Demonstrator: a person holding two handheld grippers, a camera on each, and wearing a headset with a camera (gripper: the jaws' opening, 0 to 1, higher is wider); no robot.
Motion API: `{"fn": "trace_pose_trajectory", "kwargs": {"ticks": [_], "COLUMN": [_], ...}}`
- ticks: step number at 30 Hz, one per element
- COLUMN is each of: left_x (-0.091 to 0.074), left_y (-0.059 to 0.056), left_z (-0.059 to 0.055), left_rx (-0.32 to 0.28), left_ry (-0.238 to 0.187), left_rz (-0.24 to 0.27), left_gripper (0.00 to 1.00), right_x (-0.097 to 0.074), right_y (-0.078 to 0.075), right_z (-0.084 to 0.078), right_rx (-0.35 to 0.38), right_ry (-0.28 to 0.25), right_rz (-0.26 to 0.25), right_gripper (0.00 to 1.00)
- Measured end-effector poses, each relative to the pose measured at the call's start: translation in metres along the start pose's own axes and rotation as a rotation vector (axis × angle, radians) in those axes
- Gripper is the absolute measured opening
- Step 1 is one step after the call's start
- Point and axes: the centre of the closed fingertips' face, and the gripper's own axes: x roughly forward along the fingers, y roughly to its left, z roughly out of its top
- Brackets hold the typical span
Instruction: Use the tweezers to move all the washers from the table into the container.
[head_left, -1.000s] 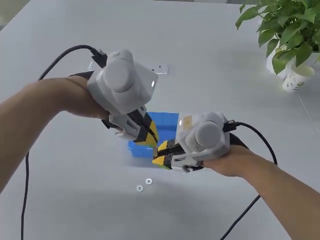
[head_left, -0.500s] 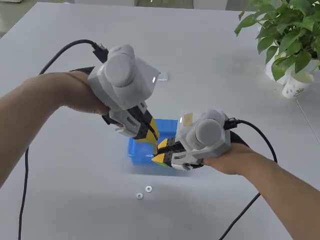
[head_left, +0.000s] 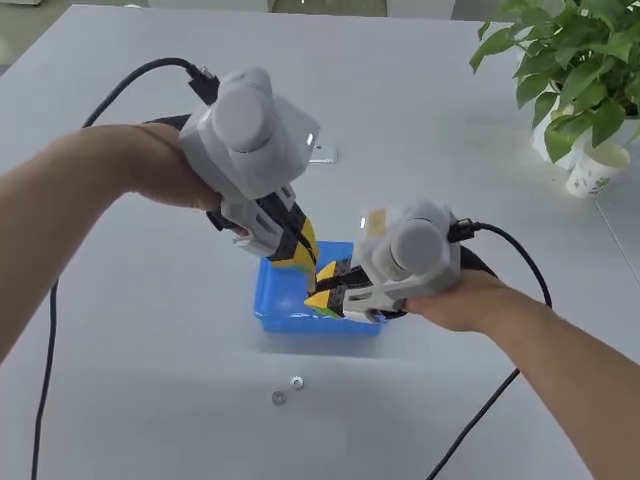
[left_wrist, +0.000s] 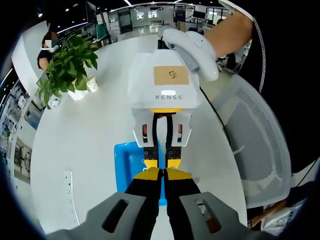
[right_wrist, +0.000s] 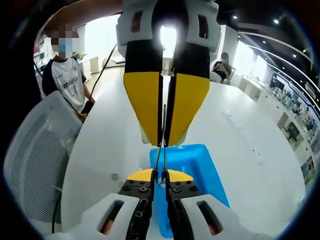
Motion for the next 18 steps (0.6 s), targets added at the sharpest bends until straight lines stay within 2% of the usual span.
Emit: {"fn": "trace_pose_trajectory", "kwargs": {"ticks": [18], "left_x": [0.019], "left_y": [0.019], "left_z": [-0.012], "left_rx": [0.004], "left_ry": [0.018], "left_rz": [0.004], "left_gripper": [0.05], "right_x": [0.015], "right_y": [-0.018], "right_z": [-0.017], "right_rx": [0.022], "right_ry": [0.007], "right_rz": [0.004], "right_gripper": [0.1]}}
